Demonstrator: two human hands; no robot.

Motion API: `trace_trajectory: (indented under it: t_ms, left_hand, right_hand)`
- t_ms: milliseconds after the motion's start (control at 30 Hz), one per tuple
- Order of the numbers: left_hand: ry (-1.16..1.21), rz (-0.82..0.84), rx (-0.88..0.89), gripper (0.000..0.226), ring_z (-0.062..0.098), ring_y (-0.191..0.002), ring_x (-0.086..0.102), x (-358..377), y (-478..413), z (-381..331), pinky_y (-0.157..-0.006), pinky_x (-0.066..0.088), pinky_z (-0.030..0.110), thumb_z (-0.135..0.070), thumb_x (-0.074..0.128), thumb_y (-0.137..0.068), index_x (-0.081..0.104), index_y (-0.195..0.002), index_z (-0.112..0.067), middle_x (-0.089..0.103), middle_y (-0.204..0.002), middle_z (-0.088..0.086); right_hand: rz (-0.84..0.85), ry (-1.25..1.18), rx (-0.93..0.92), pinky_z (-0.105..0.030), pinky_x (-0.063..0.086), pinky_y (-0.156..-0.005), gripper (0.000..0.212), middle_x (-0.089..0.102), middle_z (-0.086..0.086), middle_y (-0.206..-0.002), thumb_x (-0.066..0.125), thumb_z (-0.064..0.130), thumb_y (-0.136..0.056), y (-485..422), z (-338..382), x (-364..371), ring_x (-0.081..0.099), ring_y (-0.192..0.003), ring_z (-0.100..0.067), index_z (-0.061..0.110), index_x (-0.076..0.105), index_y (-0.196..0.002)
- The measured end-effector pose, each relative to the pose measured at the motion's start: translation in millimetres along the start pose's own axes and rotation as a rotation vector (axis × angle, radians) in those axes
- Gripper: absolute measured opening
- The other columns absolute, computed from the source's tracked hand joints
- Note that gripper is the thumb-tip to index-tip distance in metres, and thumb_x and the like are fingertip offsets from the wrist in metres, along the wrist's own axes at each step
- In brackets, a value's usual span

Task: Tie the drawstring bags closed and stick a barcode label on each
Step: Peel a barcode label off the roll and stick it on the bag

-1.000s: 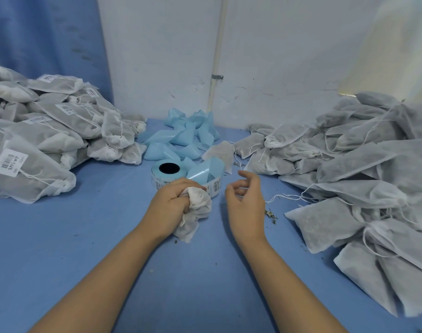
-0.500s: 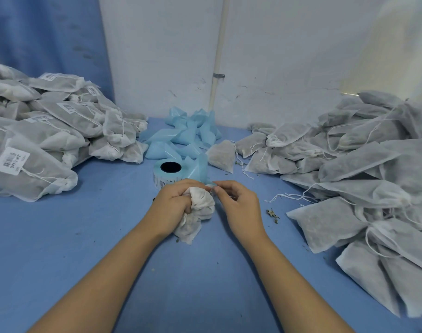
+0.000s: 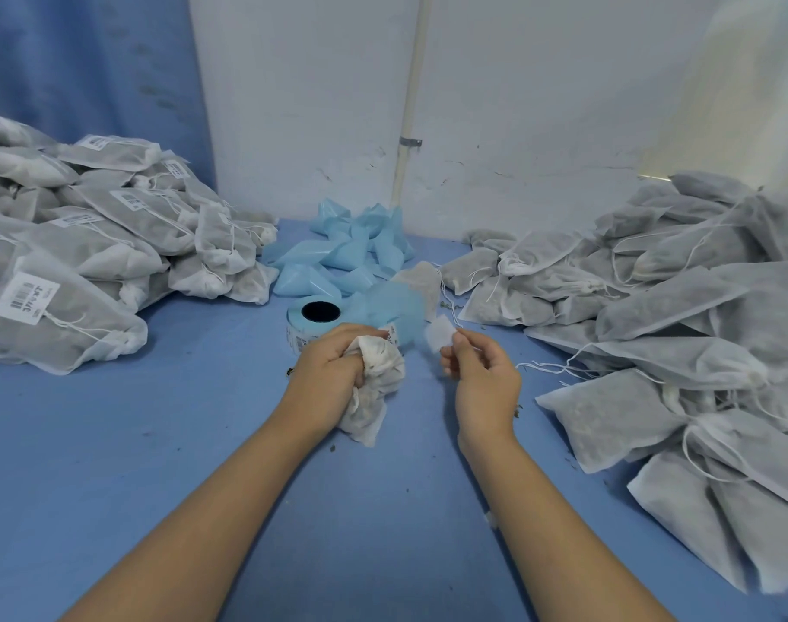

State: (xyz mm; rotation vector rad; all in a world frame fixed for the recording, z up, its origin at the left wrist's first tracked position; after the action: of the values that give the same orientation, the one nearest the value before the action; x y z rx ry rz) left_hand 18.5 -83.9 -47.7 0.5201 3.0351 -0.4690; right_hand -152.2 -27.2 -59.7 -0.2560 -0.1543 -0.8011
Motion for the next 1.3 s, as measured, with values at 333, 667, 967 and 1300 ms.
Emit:
trace_trajectory:
  t_ms: [333,667,967,1300]
  left_hand:
    - [0.024,-0.063,0.011,0.063,0.001,-0.130,0.038,0,-2,-3,-0.102,0.031,0.008,0.014,0.052,-0.082,0.049,-0.130,-0.027,0.043,-0.142,-0.012]
    - [0.113,-0.198,0.020,0.055,-0.010,-0.098,0.058,-13,-1,-2,-0.084,0.046,0.007,0.008,0.061,-0.083,0.055,-0.122,-0.030,0.063,-0.114,-0.013]
    - [0.094,-0.517,0.138,0.044,-0.002,-0.103,0.056,-23,3,-19,-0.085,0.043,0.005,0.002,0.065,-0.083,0.057,-0.124,-0.012,0.062,-0.117,-0.004]
    - [0.167,-0.527,0.170,0.042,-0.014,-0.092,0.059,-21,6,-25,-0.080,0.045,0.007,0.001,0.068,-0.081,0.058,-0.102,-0.034,0.063,-0.100,-0.023]
  right_hand:
    - [0.090,-0.074,0.005,-0.017,0.052,-0.075,0.017,0.071,0.009,-0.074,0.060,0.003,-0.089,8,8,9,0.064,-0.075,-0.004,0.014,0.072,-0.085]
    - [0.194,-0.032,0.084,-0.008,0.046,-0.063,0.027,0.068,0.013,-0.068,0.060,-0.003,-0.086,18,6,22,0.060,-0.063,0.004,0.017,0.070,-0.100]
    - [0.202,-0.243,0.464,-0.012,0.043,-0.053,0.003,0.070,0.003,-0.073,0.072,0.015,-0.083,36,-4,39,0.061,-0.059,-0.003,0.016,0.070,-0.084]
    - [0.284,-0.288,0.569,-0.014,0.050,-0.057,0.004,0.072,0.001,-0.071,0.070,0.013,-0.085,50,-9,50,0.064,-0.058,-0.005,0.010,0.068,-0.087]
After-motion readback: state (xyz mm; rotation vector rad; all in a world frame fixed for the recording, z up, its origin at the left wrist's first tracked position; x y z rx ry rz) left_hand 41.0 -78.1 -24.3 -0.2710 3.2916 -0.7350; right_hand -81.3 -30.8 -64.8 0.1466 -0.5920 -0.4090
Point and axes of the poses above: each hand's wrist, its own y-axis away from the middle knuckle, its own x-axis out of the palm, z = x × y, the point moved 6 cm from there along -y, towards the middle knuckle
